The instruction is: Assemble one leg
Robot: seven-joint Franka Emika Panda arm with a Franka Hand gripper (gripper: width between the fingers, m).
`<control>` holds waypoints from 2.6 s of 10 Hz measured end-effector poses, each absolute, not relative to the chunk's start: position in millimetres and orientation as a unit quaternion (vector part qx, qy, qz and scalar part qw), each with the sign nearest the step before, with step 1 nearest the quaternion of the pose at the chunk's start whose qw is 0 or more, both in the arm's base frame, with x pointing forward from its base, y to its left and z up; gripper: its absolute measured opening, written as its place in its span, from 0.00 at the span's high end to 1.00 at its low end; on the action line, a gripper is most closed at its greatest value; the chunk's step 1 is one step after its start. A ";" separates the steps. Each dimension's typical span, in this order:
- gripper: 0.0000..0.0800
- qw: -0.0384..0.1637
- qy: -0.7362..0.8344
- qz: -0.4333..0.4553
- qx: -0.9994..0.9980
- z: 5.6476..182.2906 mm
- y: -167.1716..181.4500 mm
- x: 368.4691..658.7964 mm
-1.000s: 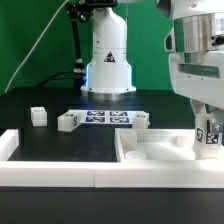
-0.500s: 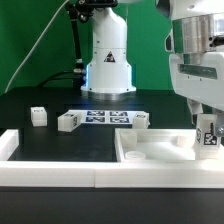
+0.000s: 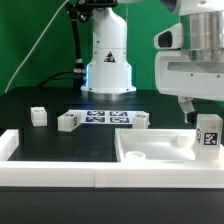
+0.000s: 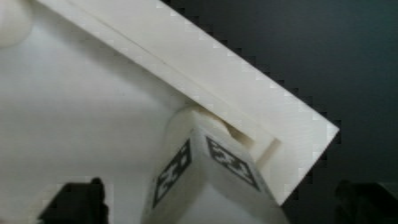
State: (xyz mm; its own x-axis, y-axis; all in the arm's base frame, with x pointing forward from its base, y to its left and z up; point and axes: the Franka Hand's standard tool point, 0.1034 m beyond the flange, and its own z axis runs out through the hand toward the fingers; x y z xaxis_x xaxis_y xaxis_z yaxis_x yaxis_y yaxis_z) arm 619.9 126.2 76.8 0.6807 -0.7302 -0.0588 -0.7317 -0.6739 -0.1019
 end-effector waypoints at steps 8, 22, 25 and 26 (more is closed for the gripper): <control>0.19 0.032 0.051 0.009 -0.998 72.2 103.7 617.6; 0.64 0.073 0.461 0.013 -0.884 70.3 106.5 619.6; 0.64 0.086 0.613 0.012 -0.785 70.1 115.4 621.1; 0.64 0.092 0.655 0.016 -0.750 69.9 117.3 621.1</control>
Offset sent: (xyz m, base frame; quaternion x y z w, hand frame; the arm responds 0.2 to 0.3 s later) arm 0.0019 -0.0046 -0.0047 -0.0335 0.0299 -0.2821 0.9583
